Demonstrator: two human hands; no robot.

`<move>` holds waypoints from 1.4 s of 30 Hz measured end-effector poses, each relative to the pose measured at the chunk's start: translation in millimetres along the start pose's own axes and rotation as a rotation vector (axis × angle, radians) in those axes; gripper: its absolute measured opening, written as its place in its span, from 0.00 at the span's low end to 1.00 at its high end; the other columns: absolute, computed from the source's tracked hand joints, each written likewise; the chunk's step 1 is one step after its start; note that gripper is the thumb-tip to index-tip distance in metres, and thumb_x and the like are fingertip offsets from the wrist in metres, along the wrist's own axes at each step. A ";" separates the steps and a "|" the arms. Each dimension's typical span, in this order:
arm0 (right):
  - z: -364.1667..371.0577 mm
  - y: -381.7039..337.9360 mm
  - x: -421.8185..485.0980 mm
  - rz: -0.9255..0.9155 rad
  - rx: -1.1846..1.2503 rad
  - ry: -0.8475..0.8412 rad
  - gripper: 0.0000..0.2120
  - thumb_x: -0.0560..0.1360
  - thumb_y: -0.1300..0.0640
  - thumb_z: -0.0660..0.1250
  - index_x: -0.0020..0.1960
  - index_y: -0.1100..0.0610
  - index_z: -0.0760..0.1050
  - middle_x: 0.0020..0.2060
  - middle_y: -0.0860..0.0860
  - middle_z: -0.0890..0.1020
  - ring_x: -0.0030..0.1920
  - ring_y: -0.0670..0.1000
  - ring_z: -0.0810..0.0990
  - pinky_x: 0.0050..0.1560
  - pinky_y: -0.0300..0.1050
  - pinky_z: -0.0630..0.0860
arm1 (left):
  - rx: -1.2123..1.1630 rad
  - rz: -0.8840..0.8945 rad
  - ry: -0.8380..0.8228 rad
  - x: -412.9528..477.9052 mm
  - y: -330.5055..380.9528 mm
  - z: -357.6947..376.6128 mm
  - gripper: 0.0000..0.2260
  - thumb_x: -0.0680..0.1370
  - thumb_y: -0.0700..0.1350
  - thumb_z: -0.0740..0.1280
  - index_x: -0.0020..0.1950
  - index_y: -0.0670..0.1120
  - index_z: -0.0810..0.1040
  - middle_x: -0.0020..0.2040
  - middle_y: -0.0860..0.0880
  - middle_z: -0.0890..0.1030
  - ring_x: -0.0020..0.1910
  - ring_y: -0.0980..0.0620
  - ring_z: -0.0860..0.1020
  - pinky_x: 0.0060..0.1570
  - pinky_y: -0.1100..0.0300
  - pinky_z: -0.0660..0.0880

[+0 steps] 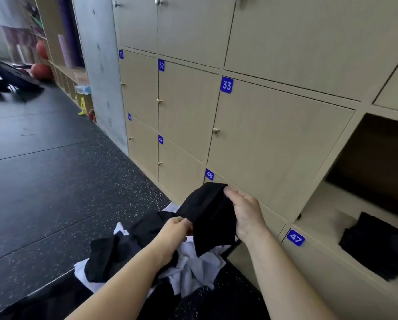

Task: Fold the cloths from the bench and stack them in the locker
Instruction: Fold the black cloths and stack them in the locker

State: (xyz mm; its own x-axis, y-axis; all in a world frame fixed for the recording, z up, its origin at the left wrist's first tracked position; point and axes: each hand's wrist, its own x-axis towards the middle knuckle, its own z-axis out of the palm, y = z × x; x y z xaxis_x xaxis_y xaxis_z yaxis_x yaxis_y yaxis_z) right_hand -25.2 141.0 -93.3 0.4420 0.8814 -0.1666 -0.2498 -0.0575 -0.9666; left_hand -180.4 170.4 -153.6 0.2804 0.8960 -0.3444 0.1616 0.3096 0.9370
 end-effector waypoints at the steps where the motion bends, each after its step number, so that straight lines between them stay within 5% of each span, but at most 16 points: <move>1: -3.3 -2.7 -2.8 -0.005 0.000 -0.002 0.07 0.75 0.59 0.69 0.39 0.61 0.78 0.35 0.58 0.81 0.38 0.55 0.80 0.45 0.49 0.77 | -0.119 -0.025 0.006 -1.9 3.4 8.9 0.10 0.78 0.36 0.59 0.38 0.43 0.73 0.29 0.51 0.73 0.31 0.53 0.69 0.34 0.61 0.65; 4: -15.7 -9.6 -10.1 -0.021 0.004 0.003 0.07 0.75 0.59 0.70 0.40 0.61 0.77 0.33 0.57 0.82 0.36 0.55 0.81 0.43 0.47 0.77 | -0.344 0.000 0.049 -4.7 14.8 22.8 0.07 0.78 0.34 0.57 0.44 0.42 0.73 0.30 0.50 0.73 0.31 0.53 0.67 0.33 0.61 0.63; 8: -28.7 -16.0 -13.3 -0.057 0.057 0.070 0.09 0.76 0.60 0.69 0.37 0.61 0.77 0.30 0.55 0.82 0.32 0.52 0.80 0.35 0.42 0.77 | -0.376 0.021 0.044 -10.3 33.2 29.1 0.11 0.76 0.31 0.59 0.39 0.45 0.72 0.29 0.50 0.70 0.30 0.52 0.63 0.33 0.61 0.58; 13: -29.7 -15.7 -20.5 -0.041 0.087 0.114 0.10 0.76 0.61 0.69 0.36 0.60 0.78 0.29 0.52 0.82 0.30 0.49 0.80 0.32 0.39 0.77 | -0.362 0.035 -0.053 -24.6 48.6 47.2 0.06 0.77 0.34 0.67 0.53 0.41 0.80 0.44 0.43 0.84 0.44 0.46 0.82 0.44 0.55 0.78; 15: -34.1 -14.7 -18.4 -0.037 0.061 0.204 0.08 0.75 0.61 0.69 0.37 0.61 0.79 0.33 0.55 0.83 0.34 0.52 0.81 0.37 0.42 0.79 | -0.419 0.049 0.022 -21.8 50.2 48.6 0.05 0.77 0.32 0.66 0.49 0.39 0.80 0.44 0.42 0.84 0.43 0.45 0.82 0.47 0.52 0.79; 19: -52.6 0.0 -12.8 0.109 -0.175 0.374 0.10 0.71 0.60 0.71 0.36 0.64 0.74 0.32 0.56 0.77 0.32 0.54 0.75 0.33 0.44 0.71 | -0.236 -0.034 0.183 -10.8 38.7 47.8 0.10 0.77 0.35 0.67 0.38 0.47 0.74 0.34 0.48 0.74 0.30 0.52 0.68 0.26 0.64 0.63; 21: -58.5 10.4 -17.4 0.123 -0.289 0.337 0.09 0.72 0.60 0.70 0.36 0.65 0.75 0.32 0.60 0.76 0.34 0.56 0.76 0.34 0.44 0.72 | -0.107 -0.021 0.192 -10.1 26.1 47.9 0.06 0.77 0.35 0.67 0.43 0.44 0.80 0.38 0.48 0.79 0.36 0.52 0.75 0.28 0.65 0.68; 22: -60.0 12.6 -19.7 0.100 -0.315 0.317 0.09 0.73 0.60 0.70 0.38 0.66 0.77 0.37 0.49 0.71 0.37 0.58 0.79 0.34 0.45 0.74 | -0.069 0.006 0.189 -11.5 23.6 47.9 0.06 0.76 0.34 0.67 0.47 0.43 0.82 0.42 0.47 0.81 0.40 0.51 0.78 0.33 0.65 0.72; 23: -61.1 13.0 -20.6 0.075 -0.329 0.303 0.10 0.74 0.60 0.69 0.40 0.67 0.78 0.48 0.72 0.77 0.39 0.58 0.80 0.35 0.45 0.75 | -0.058 0.036 0.196 -13.6 23.8 48.4 0.08 0.76 0.33 0.67 0.50 0.42 0.82 0.45 0.46 0.82 0.42 0.52 0.79 0.36 0.66 0.74; 24: -62.3 13.5 -19.7 0.046 -0.336 0.281 0.10 0.74 0.59 0.69 0.41 0.66 0.79 0.34 0.62 0.79 0.40 0.56 0.80 0.35 0.44 0.74 | -0.071 0.067 0.196 -15.9 26.2 48.3 0.09 0.77 0.32 0.66 0.51 0.43 0.82 0.48 0.46 0.83 0.42 0.53 0.80 0.37 0.67 0.75; 25: -63.2 13.9 -17.9 0.016 -0.346 0.254 0.10 0.75 0.57 0.69 0.40 0.65 0.79 0.34 0.59 0.79 0.39 0.53 0.78 0.35 0.43 0.73 | -0.094 0.101 0.189 -18.7 30.0 48.1 0.11 0.77 0.31 0.65 0.52 0.43 0.82 0.49 0.45 0.83 0.42 0.54 0.80 0.38 0.69 0.76; 29: -61.7 9.6 -13.0 -0.073 -0.335 0.168 0.10 0.72 0.54 0.69 0.38 0.61 0.78 0.33 0.55 0.78 0.36 0.52 0.75 0.39 0.47 0.72 | -0.156 0.249 0.116 -27.7 45.5 46.4 0.16 0.77 0.27 0.61 0.51 0.46 0.80 0.35 0.54 0.84 0.33 0.62 0.81 0.32 0.73 0.75; 33: -62.0 -3.3 -8.9 -0.214 -0.374 0.183 0.08 0.73 0.55 0.70 0.38 0.58 0.79 0.36 0.58 0.84 0.37 0.52 0.79 0.44 0.54 0.78 | 0.106 0.387 0.211 -17.6 55.4 40.2 0.13 0.76 0.30 0.66 0.56 0.42 0.82 0.30 0.53 0.73 0.31 0.60 0.74 0.37 0.75 0.71; 38: -59.8 -17.6 -8.6 -0.337 -0.544 0.264 0.13 0.67 0.42 0.67 0.31 0.49 0.74 0.35 0.49 0.80 0.44 0.54 0.78 0.49 0.55 0.76 | 0.303 0.463 0.242 -16.3 76.3 31.8 0.11 0.74 0.38 0.72 0.44 0.56 0.81 0.31 0.51 0.75 0.32 0.51 0.75 0.46 0.51 0.78; 40: -60.1 -24.8 -11.4 -0.366 -0.538 0.261 0.12 0.69 0.45 0.69 0.32 0.50 0.74 0.38 0.49 0.81 0.48 0.52 0.79 0.51 0.51 0.75 | 0.297 0.455 0.228 -18.5 83.8 30.9 0.07 0.71 0.45 0.72 0.38 0.58 0.81 0.34 0.50 0.79 0.36 0.48 0.79 0.49 0.43 0.79; 42: -62.4 -30.2 -13.2 -0.370 -0.447 0.227 0.10 0.73 0.54 0.71 0.35 0.55 0.75 0.35 0.47 0.80 0.40 0.48 0.78 0.46 0.46 0.75 | 0.275 0.449 0.200 -21.0 90.2 31.0 0.04 0.67 0.49 0.70 0.39 0.59 0.82 0.37 0.50 0.82 0.42 0.49 0.81 0.52 0.44 0.78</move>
State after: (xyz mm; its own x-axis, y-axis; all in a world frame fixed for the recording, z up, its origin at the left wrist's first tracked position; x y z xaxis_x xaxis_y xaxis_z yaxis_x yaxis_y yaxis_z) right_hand 30.4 101.8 -74.0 0.6148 0.7615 0.2054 0.3178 -0.0009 -0.9481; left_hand -142.4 169.7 -63.6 0.1976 0.9720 0.1275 0.3162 -0.1863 0.9302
